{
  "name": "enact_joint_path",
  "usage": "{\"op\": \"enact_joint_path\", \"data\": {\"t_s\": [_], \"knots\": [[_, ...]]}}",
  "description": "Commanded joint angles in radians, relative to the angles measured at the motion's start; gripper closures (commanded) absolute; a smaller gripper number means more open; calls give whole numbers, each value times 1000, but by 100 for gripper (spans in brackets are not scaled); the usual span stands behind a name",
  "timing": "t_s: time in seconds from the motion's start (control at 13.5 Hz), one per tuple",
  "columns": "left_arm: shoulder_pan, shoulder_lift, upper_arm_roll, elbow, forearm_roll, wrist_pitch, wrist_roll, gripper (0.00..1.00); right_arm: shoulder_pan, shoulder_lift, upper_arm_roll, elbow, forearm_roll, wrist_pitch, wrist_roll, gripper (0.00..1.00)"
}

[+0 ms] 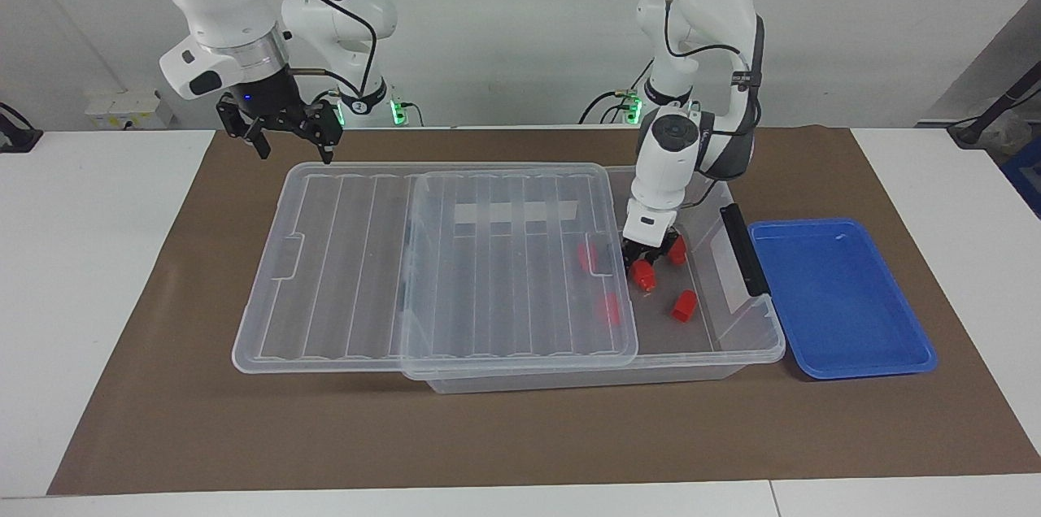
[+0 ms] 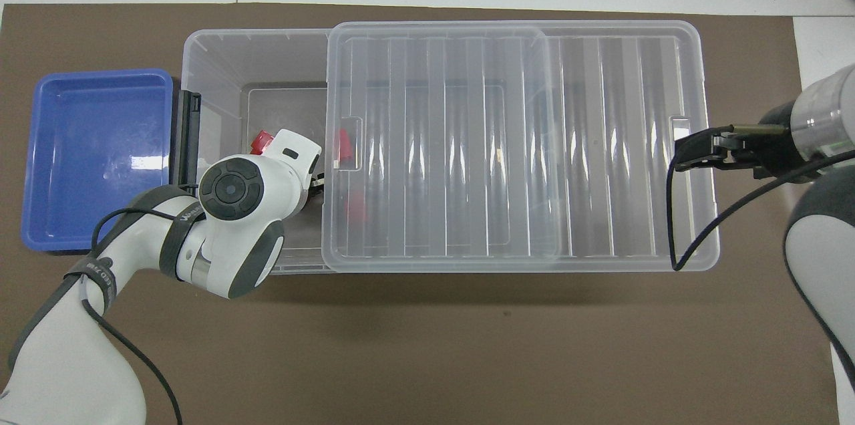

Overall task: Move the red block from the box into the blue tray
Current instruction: 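Close the left gripper on one red block inside the box, then lift the red block out and carry it over the blue tray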

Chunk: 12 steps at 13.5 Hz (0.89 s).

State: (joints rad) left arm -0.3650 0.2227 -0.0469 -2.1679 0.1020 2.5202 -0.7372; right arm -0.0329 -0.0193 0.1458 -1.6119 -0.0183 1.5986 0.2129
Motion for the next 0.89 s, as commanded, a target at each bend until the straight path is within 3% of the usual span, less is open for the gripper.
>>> {"op": "enact_joint_path", "data": {"t_s": [0.0,0.3,0.52,0.67,0.82], "knots": [[-22,-2,18,0,44,-20,-2,99,-24,-14,5,-22,20,3,-30,0],[-14,-77,15,179,50,-390,24,100,-25,-16,1,-26,24,11,-32,0],[-9,-98,15,301,48,-598,88,100,-25,-16,-3,-26,24,8,-32,0],[-2,-118,28,385,38,-739,197,100,-25,-16,-3,-26,24,9,-32,0],[85,-117,32,505,12,-887,367,100,-24,-16,-3,-26,24,12,-29,0]]}}
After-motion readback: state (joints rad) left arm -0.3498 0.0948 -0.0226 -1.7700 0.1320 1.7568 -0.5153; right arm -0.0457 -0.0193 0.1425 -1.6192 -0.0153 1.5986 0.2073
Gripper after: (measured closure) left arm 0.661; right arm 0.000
